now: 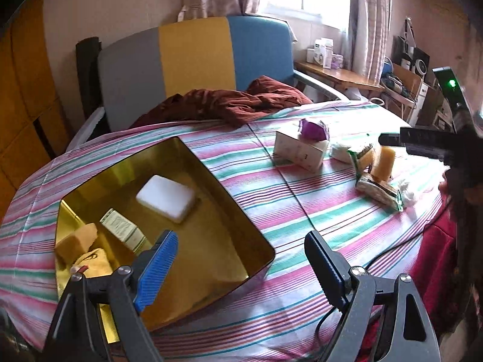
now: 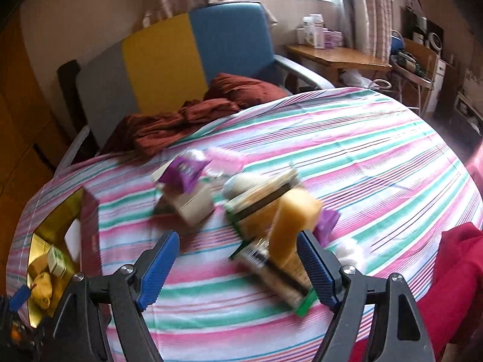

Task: Organize objects
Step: 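Move both grippers back toward the remaining items on the table, then grasp the purple wrapped packet with the left gripper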

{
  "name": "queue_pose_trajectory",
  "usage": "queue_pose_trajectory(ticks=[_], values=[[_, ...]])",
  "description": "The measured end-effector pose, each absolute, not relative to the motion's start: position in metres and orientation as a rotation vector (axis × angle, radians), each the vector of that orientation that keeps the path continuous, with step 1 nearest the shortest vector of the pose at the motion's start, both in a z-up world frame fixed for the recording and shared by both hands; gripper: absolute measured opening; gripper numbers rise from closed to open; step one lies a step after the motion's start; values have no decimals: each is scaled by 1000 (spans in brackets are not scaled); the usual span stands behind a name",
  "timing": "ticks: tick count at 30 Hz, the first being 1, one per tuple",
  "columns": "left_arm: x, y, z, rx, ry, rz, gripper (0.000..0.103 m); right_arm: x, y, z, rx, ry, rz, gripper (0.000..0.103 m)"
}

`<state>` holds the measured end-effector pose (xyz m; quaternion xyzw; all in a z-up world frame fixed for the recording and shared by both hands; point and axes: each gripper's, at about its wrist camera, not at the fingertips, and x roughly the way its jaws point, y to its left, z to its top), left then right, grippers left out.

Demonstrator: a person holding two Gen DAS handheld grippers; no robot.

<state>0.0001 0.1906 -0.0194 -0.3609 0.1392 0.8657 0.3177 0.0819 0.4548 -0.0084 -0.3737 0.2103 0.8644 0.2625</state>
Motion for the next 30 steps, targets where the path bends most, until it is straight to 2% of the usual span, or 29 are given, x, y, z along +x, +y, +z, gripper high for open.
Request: queue_pose_trajectory(ticks=[10, 17, 19, 23, 30], values=[[-10, 222, -19, -952, 389, 2229, 86, 62, 501, -11, -991, 609, 2295, 81], [-34, 276, 1, -899, 371, 2178, 86, 40, 529, -10, -897, 648, 2310, 81], [-48, 296, 2, -942, 323, 2131, 85, 39, 535, -11, -866, 662, 2314, 81], [-80, 327, -5, -1127, 193, 2019, 70, 43, 545, -27, -887, 702, 2274, 81], [-122, 384, -20, -1371, -8, 1908, 67, 51, 550, -24, -844, 768, 2298, 81]])
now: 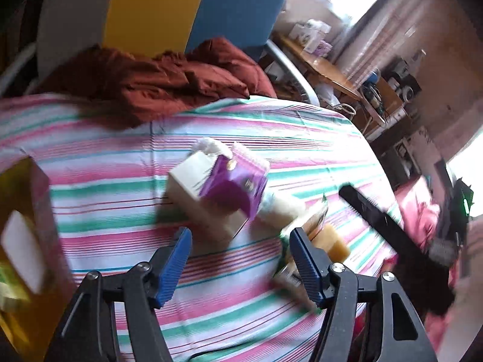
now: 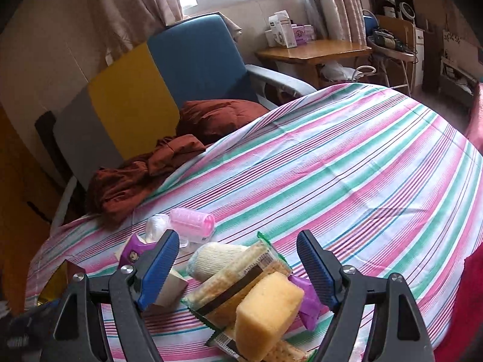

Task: Organize objects
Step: 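Grasp the purple wrapped packet with the left gripper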

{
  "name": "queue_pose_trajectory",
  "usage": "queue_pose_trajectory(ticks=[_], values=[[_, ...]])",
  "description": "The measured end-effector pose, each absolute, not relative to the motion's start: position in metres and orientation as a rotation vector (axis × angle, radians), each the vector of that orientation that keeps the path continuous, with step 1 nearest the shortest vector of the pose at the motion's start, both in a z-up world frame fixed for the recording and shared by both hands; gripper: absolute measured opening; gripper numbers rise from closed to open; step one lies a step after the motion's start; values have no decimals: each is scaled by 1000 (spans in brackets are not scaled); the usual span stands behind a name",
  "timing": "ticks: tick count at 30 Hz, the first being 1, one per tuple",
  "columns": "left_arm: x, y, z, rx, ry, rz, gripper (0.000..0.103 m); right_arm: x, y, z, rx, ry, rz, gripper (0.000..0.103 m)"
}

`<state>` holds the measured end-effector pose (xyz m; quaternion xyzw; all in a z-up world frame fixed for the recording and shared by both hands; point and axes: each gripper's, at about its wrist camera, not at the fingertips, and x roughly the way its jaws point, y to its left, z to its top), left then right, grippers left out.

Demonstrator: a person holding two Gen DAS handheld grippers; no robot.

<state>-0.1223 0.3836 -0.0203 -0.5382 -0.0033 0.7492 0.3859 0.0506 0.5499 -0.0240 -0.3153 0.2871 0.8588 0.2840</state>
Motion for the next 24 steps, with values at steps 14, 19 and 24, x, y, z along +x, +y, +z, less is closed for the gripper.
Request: queue_pose_trajectory(ticks=[14, 19, 24], values=[[-159, 458, -40, -1392, 287, 2180, 74, 60, 558, -26, -843, 867, 2299, 82], [-145, 439, -54, -1386, 391, 2167, 64, 58, 560, -31, -871, 883, 2279, 82], [-125, 404, -55, -1333, 413, 2161, 64, 58, 559, -31, -877, 867, 2273, 82]])
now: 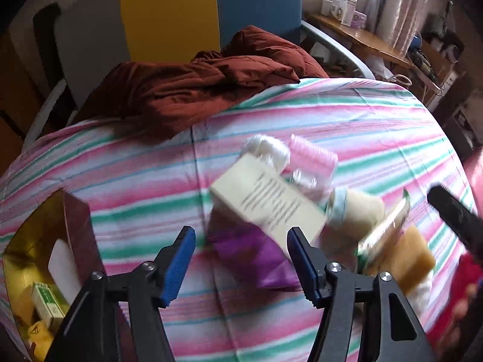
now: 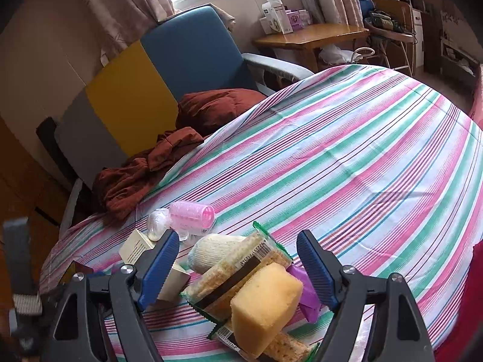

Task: Organize objects
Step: 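Grasp the purple wrapped packet with the left gripper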

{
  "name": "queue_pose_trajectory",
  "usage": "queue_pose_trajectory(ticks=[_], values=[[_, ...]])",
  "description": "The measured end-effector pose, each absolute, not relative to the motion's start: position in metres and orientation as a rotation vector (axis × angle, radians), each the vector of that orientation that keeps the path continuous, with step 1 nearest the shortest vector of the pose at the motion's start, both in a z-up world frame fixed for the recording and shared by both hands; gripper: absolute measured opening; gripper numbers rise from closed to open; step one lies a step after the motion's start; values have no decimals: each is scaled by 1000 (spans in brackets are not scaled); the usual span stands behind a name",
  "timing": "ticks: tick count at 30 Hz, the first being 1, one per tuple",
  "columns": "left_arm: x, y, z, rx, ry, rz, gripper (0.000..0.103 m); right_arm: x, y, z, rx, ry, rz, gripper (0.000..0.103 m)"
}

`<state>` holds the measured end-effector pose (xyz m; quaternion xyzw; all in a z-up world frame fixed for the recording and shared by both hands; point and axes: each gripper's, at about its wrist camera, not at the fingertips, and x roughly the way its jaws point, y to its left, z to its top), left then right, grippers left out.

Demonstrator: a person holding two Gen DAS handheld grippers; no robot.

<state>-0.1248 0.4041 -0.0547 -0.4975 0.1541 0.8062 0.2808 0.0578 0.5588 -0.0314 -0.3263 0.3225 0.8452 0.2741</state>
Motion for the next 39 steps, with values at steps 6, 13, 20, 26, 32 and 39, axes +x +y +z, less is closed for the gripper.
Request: queue_pose_trajectory(ticks=[6, 13, 20, 26, 32, 39], values=[[-116, 377, -51, -1324, 381, 2137, 64, 58, 557, -32, -878, 846, 2262, 82], [-144, 347, -57, -1514, 158, 2122, 64, 58, 554, -27, -856, 838, 2287, 82], [-144, 352, -60, -1525, 275, 2118, 65, 56, 556, -31, -880, 853, 2278, 82], [-151, 348, -71, -1685, 132, 2054, 65, 55, 555, -32, -889, 852, 2280, 82], [-167, 363, -94, -1733, 106, 2086, 60, 53, 554, -33, -896, 850, 2285, 82], [-152, 367, -102, -1615, 245, 2081, 36, 55, 558, -33, -876, 861, 2280, 82]])
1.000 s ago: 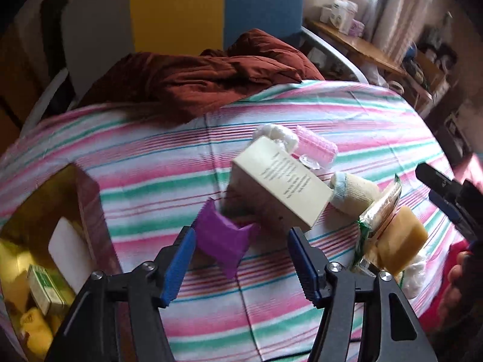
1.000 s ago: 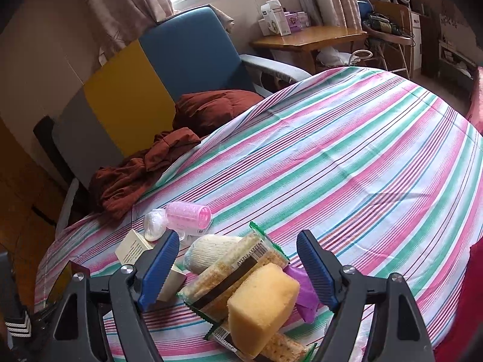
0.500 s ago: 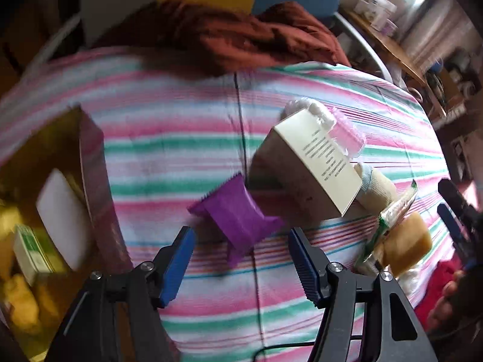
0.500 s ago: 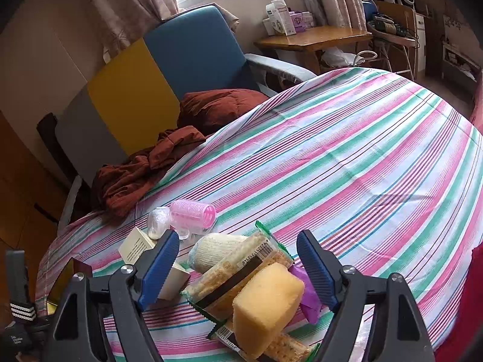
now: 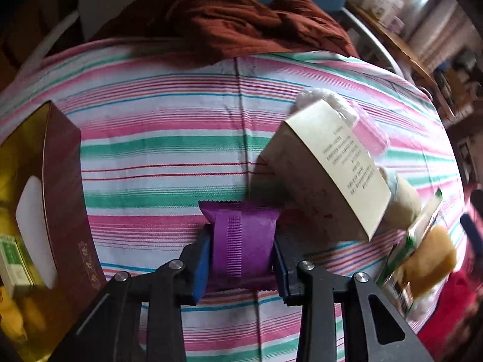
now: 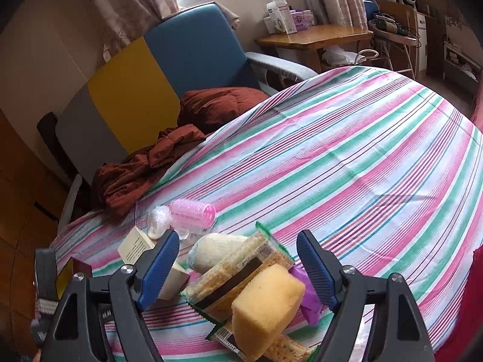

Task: Organize objects
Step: 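Grasp the purple wrapped packet with the left gripper, then carry the purple packet over the tray while the right grasps a yellow sponge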

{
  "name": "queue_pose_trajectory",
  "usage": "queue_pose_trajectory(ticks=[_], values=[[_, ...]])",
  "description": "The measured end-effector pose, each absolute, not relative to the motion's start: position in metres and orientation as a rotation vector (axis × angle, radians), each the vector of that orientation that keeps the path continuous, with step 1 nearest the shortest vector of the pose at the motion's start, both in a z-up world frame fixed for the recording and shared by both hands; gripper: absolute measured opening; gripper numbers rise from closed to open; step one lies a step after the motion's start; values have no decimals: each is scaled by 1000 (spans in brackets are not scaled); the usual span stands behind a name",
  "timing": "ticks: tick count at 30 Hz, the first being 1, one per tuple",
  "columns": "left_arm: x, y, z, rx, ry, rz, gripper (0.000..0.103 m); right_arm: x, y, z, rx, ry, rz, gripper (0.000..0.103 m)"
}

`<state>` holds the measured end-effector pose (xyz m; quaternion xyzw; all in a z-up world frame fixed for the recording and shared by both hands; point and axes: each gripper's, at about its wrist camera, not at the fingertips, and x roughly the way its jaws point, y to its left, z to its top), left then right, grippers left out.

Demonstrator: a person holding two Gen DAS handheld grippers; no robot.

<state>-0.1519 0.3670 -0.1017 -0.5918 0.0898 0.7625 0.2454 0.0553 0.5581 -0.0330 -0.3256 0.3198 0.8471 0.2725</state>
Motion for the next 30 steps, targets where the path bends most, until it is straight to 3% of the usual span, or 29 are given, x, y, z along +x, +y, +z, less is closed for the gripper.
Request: queue_pose_trajectory(ticks=[9, 20, 28, 29, 30], values=[[-95, 350, -84, -1431, 343, 2046, 35, 74, 586, -49, -814, 1087, 2191, 81], [-40, 306, -41, -1203, 308, 2017, 35, 68, 575, -63, -1002, 1100, 2151, 81], [-21, 273, -36, -1177, 246, 1997, 35, 69, 554, -73, -1171, 983, 2139, 80], [-19, 268, -36, -1174, 240, 2000, 35, 69, 554, -76, -1182, 980, 2123, 79], [-18, 264, -35, -1171, 239, 2006, 35, 68, 555, -80, -1191, 972, 2107, 68]])
